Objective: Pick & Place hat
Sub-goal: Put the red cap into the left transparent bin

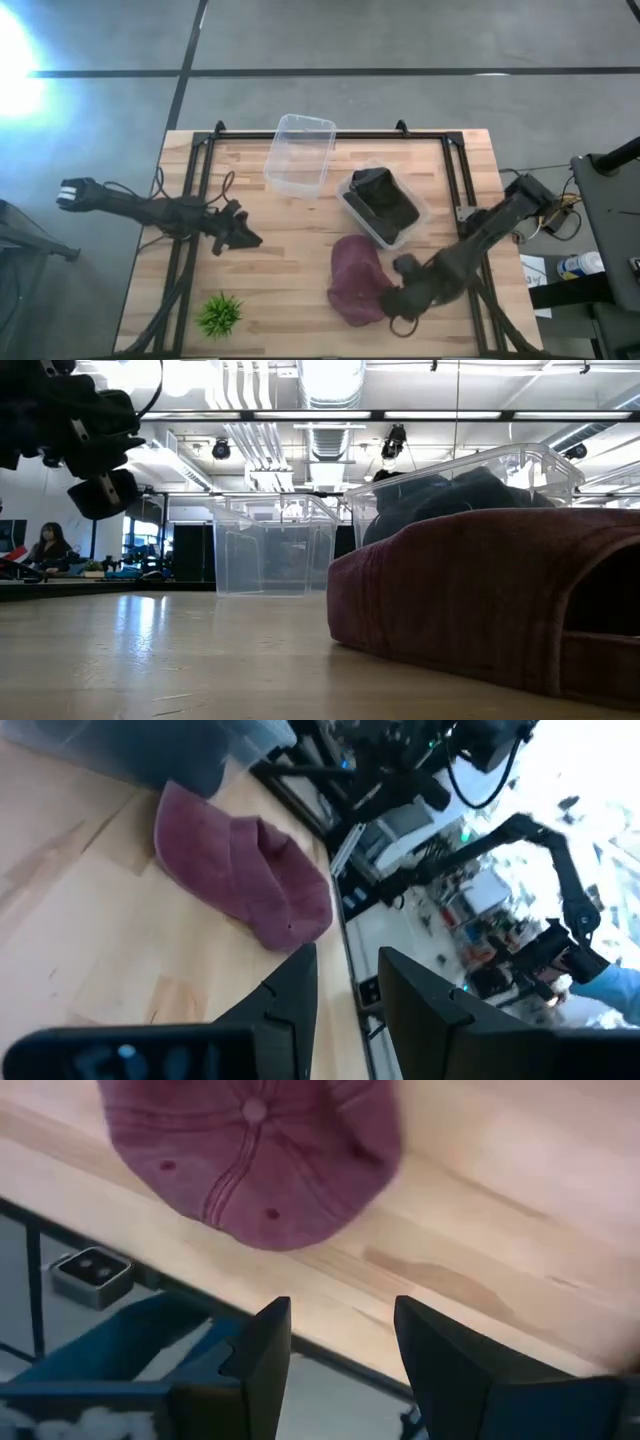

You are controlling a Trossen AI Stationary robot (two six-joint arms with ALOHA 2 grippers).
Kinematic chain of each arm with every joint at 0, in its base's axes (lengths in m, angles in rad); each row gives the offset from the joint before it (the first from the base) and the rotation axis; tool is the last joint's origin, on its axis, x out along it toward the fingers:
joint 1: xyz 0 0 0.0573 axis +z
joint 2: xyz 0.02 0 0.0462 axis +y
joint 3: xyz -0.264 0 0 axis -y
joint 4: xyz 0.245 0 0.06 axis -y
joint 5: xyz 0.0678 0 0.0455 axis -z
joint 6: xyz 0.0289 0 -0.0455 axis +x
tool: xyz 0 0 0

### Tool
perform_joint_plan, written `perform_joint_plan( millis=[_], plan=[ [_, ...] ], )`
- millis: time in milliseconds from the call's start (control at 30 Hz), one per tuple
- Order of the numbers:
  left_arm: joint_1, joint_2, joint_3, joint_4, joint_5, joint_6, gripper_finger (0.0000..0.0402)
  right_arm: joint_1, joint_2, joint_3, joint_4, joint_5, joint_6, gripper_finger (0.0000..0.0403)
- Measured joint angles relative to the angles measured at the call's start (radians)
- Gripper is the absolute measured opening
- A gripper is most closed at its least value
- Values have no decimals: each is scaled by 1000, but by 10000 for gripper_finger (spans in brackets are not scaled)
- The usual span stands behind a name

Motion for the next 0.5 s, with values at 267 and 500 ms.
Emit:
perform_joint_plan(
  millis=[267, 500],
  plan=[
    [-77, 280, 161, 2, -16, 111, 103, -18, 192, -19, 45, 64, -36, 171],
    [-94, 611, 294, -5, -61, 152, 103, -53, 250, -85, 260, 140, -86, 171]
  ],
)
